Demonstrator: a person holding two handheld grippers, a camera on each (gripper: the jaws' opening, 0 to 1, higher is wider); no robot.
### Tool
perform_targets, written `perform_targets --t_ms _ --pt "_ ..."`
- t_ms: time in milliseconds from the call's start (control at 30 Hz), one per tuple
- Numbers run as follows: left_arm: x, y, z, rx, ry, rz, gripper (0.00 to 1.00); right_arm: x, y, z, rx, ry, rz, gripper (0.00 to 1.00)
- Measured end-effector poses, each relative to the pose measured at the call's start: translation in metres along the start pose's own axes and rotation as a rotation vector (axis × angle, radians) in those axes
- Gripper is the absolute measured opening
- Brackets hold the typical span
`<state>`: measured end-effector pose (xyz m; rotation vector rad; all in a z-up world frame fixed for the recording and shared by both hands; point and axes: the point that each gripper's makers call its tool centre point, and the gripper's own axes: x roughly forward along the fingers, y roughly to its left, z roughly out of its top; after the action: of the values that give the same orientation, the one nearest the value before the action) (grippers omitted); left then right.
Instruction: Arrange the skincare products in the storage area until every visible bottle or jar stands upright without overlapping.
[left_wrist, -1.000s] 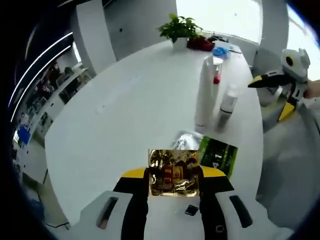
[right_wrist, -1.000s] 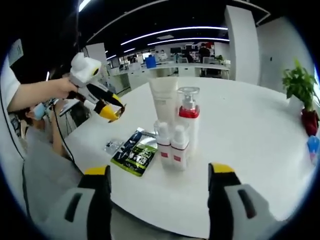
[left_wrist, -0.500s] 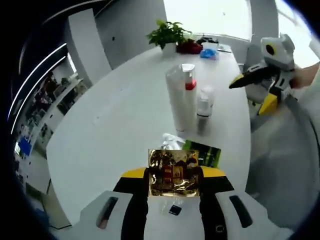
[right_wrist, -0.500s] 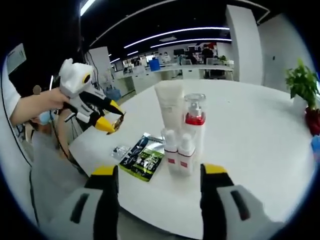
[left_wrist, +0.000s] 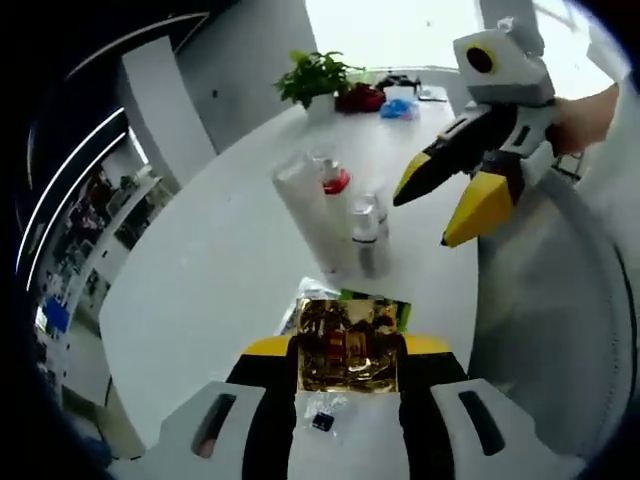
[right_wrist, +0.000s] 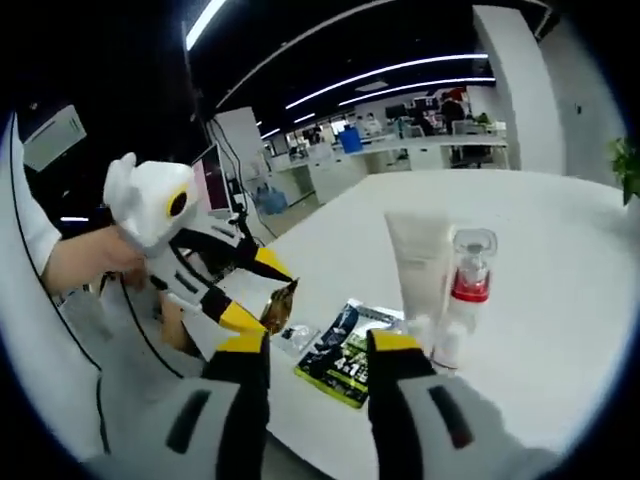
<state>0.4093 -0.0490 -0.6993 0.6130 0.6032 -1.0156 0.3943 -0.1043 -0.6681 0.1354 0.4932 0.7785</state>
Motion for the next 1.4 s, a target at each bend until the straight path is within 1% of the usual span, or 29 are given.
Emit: perform_targets --t_ms 33,100,233,300,333,400,467,533,633,733,933,967,1033,1067,1133,1167,1200,1233,1267,1300,1367,1400 --pt "0.000 -0.004 0.002 0.005 -0.004 -0.002 0.36 0.005 0.004 0.003 0.029 -0.005 0.020 0.35" --pt "0.001 -0.011 0.004 0.021 -0.007 -0.005 0.36 0.010 0.006 0.005 0.064 -0.003 0.034 0.32" --pt "0.000 -0.020 0.008 0.042 -0.011 -0.006 0.36 0.022 0.003 0.005 0.093 0.025 0.043 0.29" --pt "0.000 -0.025 0.010 0.051 -0.016 -0.005 0.36 0.025 0.005 0.003 0.151 0.050 0.059 0.25" --pt "0.000 -0.026 0.011 0.053 -0.017 -0.005 0.36 0.027 0.006 0.004 0.164 0.047 0.068 0.23" --pt "0.000 -0.029 0.012 0.056 -0.021 -0.004 0.36 0.029 0.005 0.001 0.205 0.065 0.067 0.19" --pt "0.000 -0.032 0.013 0.063 -0.021 -0.004 0.36 0.031 0.006 -0.001 0.228 0.076 0.075 0.18" --pt "0.000 -0.033 0.012 0.072 -0.016 -0.003 0.36 0.032 0.005 -0.006 0.240 0.102 0.068 0.18" --pt "-0.001 -0.033 0.015 0.083 -0.018 -0.002 0.36 0.033 0.007 -0.010 0.262 0.119 0.075 0.15" --pt "-0.001 -0.033 0.017 0.088 -0.023 0.001 0.36 0.034 0.008 -0.012 0.288 0.121 0.081 0.13" --pt "-0.001 -0.032 0.019 0.096 -0.024 0.001 0.37 0.036 0.009 -0.011 0.336 0.122 0.093 0.02" --pt "-0.001 -0.032 0.019 0.095 -0.022 0.000 0.37 0.036 0.010 -0.011 0.349 0.124 0.096 0.02" --pt "-0.001 -0.032 0.019 0.093 -0.022 -0.001 0.37 0.036 0.010 -0.012 0.345 0.126 0.092 0.01" --pt "0.000 -0.033 0.018 0.087 -0.022 -0.005 0.36 0.036 0.011 -0.012 0.349 0.127 0.093 0.01" --pt "0.000 -0.028 0.016 0.081 -0.018 0.010 0.27 0.036 0.011 -0.015 0.351 0.135 0.094 0.01" --pt "0.000 -0.027 0.016 0.065 -0.024 0.008 0.26 0.036 0.011 -0.015 0.349 0.134 0.092 0.01" --pt "0.000 -0.029 0.017 0.037 -0.036 -0.005 0.28 0.036 0.011 -0.015 0.348 0.133 0.090 0.01" --pt "0.000 -0.031 0.020 0.000 -0.054 -0.019 0.34 0.036 0.011 -0.015 0.348 0.131 0.087 0.01" --pt "0.000 -0.029 0.021 -0.026 -0.067 -0.015 0.38 0.036 0.010 -0.015 0.355 0.128 0.083 0.01" --pt "-0.001 -0.028 0.019 -0.023 -0.064 -0.012 0.40 0.036 0.009 -0.014 0.360 0.123 0.079 0.01" --pt "-0.001 -0.026 0.017 -0.050 -0.066 -0.008 0.39 0.035 0.005 -0.011 0.381 0.105 0.070 0.01" --pt "-0.002 -0.026 0.016 -0.084 -0.078 -0.012 0.38 0.033 0.002 -0.009 0.391 0.091 0.066 0.01"
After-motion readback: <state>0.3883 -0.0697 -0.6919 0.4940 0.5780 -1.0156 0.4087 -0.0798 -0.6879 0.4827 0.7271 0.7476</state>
